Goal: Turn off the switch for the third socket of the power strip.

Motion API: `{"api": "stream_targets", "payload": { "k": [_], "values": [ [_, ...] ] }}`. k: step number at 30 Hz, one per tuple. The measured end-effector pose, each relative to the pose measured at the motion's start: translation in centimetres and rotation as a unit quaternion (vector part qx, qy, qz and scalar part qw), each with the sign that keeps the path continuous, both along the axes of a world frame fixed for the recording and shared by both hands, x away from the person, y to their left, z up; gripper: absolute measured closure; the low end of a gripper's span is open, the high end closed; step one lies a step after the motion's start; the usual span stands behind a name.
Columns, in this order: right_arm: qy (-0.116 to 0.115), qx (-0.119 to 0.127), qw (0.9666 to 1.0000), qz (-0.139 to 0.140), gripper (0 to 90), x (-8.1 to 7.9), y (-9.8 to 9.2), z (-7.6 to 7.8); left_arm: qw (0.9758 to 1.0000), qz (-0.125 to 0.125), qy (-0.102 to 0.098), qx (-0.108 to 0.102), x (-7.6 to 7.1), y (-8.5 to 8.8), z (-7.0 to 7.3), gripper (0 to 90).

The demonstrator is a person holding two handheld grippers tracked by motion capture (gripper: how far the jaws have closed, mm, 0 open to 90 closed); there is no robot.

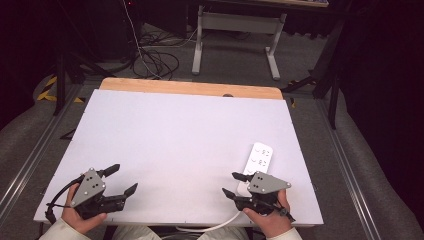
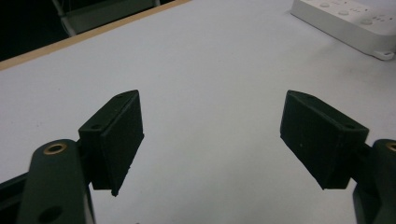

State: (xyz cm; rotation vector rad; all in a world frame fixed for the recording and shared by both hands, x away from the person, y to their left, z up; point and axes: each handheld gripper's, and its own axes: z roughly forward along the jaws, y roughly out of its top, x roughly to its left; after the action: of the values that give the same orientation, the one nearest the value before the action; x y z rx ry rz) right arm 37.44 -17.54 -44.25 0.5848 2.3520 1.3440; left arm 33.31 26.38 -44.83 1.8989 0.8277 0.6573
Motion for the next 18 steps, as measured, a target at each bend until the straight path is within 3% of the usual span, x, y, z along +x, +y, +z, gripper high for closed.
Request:
{"api": "stream_targets", "payload": {
  "k": [18],
  "values": [
    [0.013, 0.005, 0.9997, -0.020, 44.2, 2.3, 0.0, 3.2, 0.9999, 0.009, 0.007, -0.003, 0.2, 0.4, 0.1, 21.6]
  ]
}}
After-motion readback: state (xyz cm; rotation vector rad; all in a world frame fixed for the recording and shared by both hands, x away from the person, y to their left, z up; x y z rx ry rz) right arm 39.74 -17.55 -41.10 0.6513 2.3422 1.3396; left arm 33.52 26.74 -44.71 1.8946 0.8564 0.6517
